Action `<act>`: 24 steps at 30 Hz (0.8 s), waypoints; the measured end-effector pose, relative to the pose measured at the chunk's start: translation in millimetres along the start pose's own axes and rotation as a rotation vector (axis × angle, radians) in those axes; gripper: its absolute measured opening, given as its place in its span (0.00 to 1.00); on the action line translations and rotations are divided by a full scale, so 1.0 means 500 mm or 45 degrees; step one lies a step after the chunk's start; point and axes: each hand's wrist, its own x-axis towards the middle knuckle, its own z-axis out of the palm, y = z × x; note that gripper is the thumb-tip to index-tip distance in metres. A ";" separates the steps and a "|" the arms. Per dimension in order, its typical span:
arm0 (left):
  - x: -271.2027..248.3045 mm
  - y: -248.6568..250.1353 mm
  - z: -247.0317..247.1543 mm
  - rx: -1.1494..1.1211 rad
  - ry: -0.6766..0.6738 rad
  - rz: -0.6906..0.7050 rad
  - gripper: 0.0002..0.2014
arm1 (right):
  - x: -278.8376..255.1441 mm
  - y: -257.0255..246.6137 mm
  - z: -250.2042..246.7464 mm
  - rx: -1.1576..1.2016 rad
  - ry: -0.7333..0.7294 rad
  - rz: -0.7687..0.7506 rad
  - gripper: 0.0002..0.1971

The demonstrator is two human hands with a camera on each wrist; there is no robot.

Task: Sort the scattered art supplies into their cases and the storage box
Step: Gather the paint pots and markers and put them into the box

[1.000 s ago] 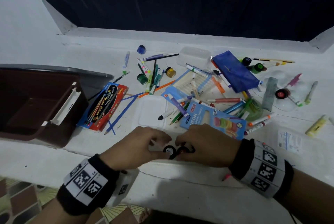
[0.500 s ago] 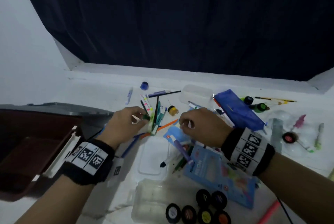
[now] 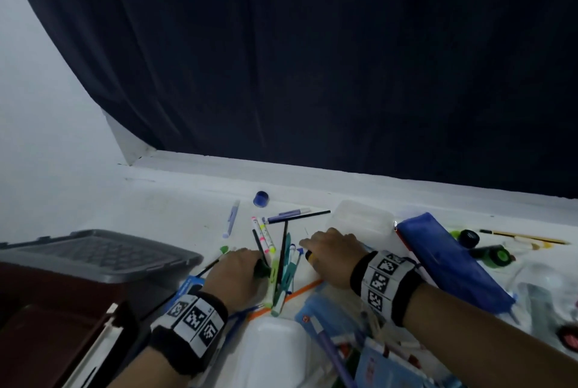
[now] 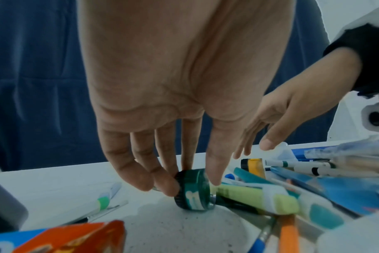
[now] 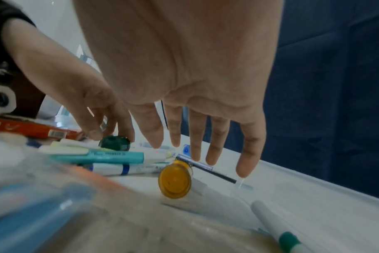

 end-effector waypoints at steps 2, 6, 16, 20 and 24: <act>0.003 -0.006 0.003 -0.039 0.001 0.017 0.11 | 0.011 -0.001 0.009 -0.122 -0.016 0.000 0.18; 0.001 -0.009 0.004 -0.071 -0.005 0.044 0.11 | 0.015 -0.006 0.003 -0.229 -0.051 -0.004 0.20; -0.105 0.008 -0.066 -0.668 0.305 0.013 0.16 | -0.091 -0.023 -0.063 0.426 0.333 -0.094 0.10; -0.188 0.039 -0.110 -1.270 0.305 -0.009 0.18 | -0.184 -0.050 -0.084 0.724 0.526 -0.076 0.12; -0.261 0.063 -0.143 -1.611 0.266 0.100 0.17 | -0.285 -0.090 -0.079 0.823 0.608 -0.060 0.16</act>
